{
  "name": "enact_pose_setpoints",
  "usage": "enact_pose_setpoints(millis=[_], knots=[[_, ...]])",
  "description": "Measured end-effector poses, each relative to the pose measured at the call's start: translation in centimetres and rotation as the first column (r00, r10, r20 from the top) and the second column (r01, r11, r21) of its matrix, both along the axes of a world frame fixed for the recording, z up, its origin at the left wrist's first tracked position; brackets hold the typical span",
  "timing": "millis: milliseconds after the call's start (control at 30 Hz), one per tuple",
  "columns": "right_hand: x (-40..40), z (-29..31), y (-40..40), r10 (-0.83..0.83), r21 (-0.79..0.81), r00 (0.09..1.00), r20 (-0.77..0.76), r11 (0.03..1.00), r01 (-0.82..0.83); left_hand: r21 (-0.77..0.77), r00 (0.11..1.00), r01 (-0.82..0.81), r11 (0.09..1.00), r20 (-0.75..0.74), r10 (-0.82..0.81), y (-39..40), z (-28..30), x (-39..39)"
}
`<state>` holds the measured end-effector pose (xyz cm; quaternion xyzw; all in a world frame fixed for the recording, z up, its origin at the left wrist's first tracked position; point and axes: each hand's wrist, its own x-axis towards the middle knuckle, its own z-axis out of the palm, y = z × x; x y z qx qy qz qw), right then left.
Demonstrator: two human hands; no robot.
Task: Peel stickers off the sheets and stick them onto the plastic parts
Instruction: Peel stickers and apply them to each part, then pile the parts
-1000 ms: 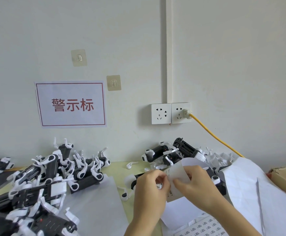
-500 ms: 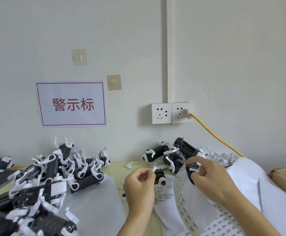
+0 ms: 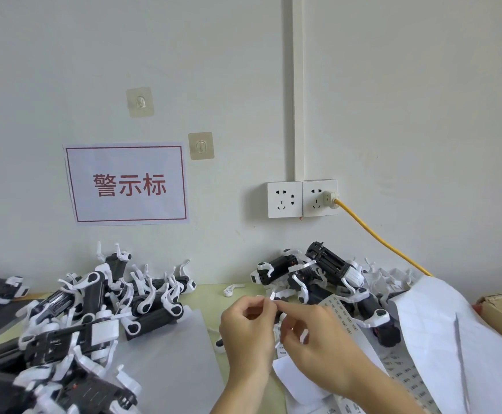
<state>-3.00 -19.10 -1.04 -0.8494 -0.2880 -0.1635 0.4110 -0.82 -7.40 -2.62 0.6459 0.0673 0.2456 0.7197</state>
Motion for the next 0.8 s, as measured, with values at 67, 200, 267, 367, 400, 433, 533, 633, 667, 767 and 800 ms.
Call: enact_pose_setpoints(millis=[67,200,267,367,400,433,533,633,667,767,800], knots=[[0.0,-0.1,0.1,-0.006,0.004,1.000,0.017,1.000,0.005,-0.004,1.000,-0.003,1.000,-0.002,0.003,0.0,0.0,-0.1],[0.1,-0.1,0.0,-0.005,0.019,1.000,0.025,1.000,0.005,0.004,1.000,-0.018,1.000,-0.001,0.018,0.0,0.2,-0.2],[0.1,-0.1,-0.1,-0.008,0.028,1.000,0.023,1.000,0.007,0.010,1.000,-0.022,1.000,-0.002,0.022,0.0,0.3,-0.3],[0.1,-0.3,-0.1,-0.005,-0.003,1.000,0.022,1.000,0.005,-0.009,1.000,-0.002,1.000,0.001,0.002,-0.1,0.5,-0.5],[0.1,-0.4,-0.1,-0.012,-0.015,1.000,0.022,1.000,0.012,-0.011,1.000,0.014,1.000,-0.001,-0.014,-0.1,0.6,-0.6],[0.2,-0.4,-0.1,-0.020,-0.018,1.000,0.015,1.000,0.020,-0.008,0.999,0.041,0.999,-0.005,-0.041,-0.1,0.6,-0.7],[0.2,-0.4,-0.2,-0.057,0.003,0.998,-0.039,0.998,0.057,0.016,0.986,0.168,0.986,-0.004,-0.168,0.0,0.9,-0.9],[0.5,-0.6,-0.6,-0.234,0.062,0.972,-0.027,0.970,0.236,0.192,0.987,0.148,0.970,0.028,-0.157,-0.1,0.8,-1.1],[0.7,-0.6,-0.8,-0.303,0.082,0.952,-0.030,0.949,0.305,0.274,0.993,0.077,0.959,0.065,-0.098,0.0,0.8,-1.1],[1.0,-0.6,-1.4,-0.400,0.141,0.911,-0.106,0.900,0.412,0.562,0.968,-0.203,0.802,0.240,0.076,1.0,0.6,-0.9],[1.1,-0.5,-1.6,-0.400,0.147,0.906,-0.137,0.896,0.418,0.696,0.961,-0.248,0.674,0.263,0.082,1.4,0.4,-0.6]])
